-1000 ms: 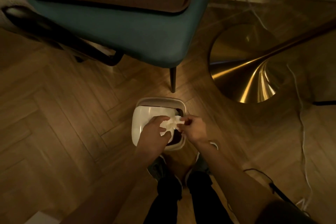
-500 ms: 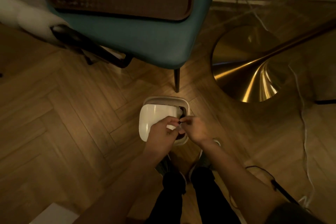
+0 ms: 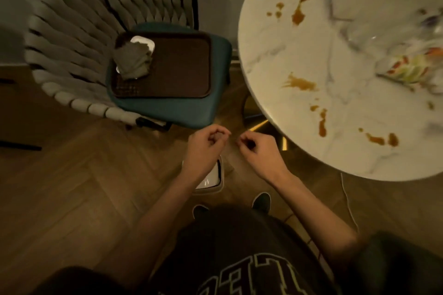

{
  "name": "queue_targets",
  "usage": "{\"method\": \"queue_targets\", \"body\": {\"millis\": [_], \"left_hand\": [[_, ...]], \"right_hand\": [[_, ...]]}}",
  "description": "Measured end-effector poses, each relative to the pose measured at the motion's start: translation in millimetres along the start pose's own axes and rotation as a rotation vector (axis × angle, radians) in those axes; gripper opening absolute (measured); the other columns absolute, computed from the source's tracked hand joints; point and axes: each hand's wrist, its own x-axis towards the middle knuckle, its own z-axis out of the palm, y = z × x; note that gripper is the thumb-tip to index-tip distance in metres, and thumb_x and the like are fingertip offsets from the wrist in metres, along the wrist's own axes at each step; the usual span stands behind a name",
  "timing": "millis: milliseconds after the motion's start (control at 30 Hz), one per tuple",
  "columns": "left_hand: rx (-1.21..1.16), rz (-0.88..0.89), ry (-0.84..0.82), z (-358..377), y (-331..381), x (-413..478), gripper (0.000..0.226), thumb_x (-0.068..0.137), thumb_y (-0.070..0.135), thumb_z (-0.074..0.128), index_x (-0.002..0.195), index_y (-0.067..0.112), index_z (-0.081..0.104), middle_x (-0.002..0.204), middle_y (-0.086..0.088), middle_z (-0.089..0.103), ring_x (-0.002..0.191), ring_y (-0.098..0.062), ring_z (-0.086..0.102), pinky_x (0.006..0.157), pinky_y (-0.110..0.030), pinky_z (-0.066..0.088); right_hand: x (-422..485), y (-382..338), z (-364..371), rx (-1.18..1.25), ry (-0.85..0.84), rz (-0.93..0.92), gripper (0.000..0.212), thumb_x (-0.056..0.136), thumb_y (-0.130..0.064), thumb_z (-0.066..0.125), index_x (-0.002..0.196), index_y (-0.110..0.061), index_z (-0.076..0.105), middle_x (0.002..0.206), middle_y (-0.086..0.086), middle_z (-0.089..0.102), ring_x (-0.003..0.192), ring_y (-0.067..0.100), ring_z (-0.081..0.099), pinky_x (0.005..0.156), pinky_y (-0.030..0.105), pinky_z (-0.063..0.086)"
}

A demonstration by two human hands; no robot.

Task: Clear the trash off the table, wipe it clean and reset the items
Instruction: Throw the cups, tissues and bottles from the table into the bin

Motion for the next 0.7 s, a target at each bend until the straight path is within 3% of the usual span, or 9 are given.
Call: {"method": "queue_targets", "body": {"millis": [133,367,567,700], "left_hand": [[0.021,0.119,-0.029,13,59,6,0.011,0.093,0.015,0.06,0.091,0.019,0.071,0.064,0.008,0.058,0.059,-0.001,0.052,0.058,-0.016,0.042],[0.114,0.187,-0.163,90,138,28,0.016,0.094,0.016,0.056,0.093,0.017,0.072,0.064,0.005,0.061,0.056,-0.007,0.055,0.054,-0.013,0.04],[0.25,0.214,-0.271,193,187,64,0.016,0.089,0.015,0.058,0.098,0.023,0.069,0.084,0.007,0.069,0.067,-0.006,0.064,0.065,-0.017,0.049],[0.409,0.281,-0.292,261,210,102,0.03,0.086,0.015,0.06,0.115,0.021,0.063,0.105,0.006,0.066,0.086,-0.011,0.063,0.078,-0.024,0.05]], "right_hand": [[-17,-10,-64,-0.001,0.077,0.015,0.011,0.091,-0.015,0.06,0.091,-0.016,0.071,0.084,-0.003,0.069,0.078,0.006,0.062,0.074,0.023,0.049],[-42,50,-173,0.011,0.206,0.142,0.015,0.088,-0.013,0.057,0.083,-0.016,0.071,0.076,-0.002,0.069,0.071,0.015,0.064,0.072,0.04,0.056],[-48,138,-279,-0.016,0.25,0.252,0.013,0.09,-0.013,0.058,0.088,-0.015,0.071,0.08,0.002,0.07,0.072,0.015,0.065,0.065,0.026,0.055],[-35,203,-343,-0.054,0.313,0.294,0.011,0.091,-0.014,0.059,0.091,-0.014,0.07,0.086,-0.001,0.068,0.079,0.014,0.062,0.071,0.027,0.051]]}}
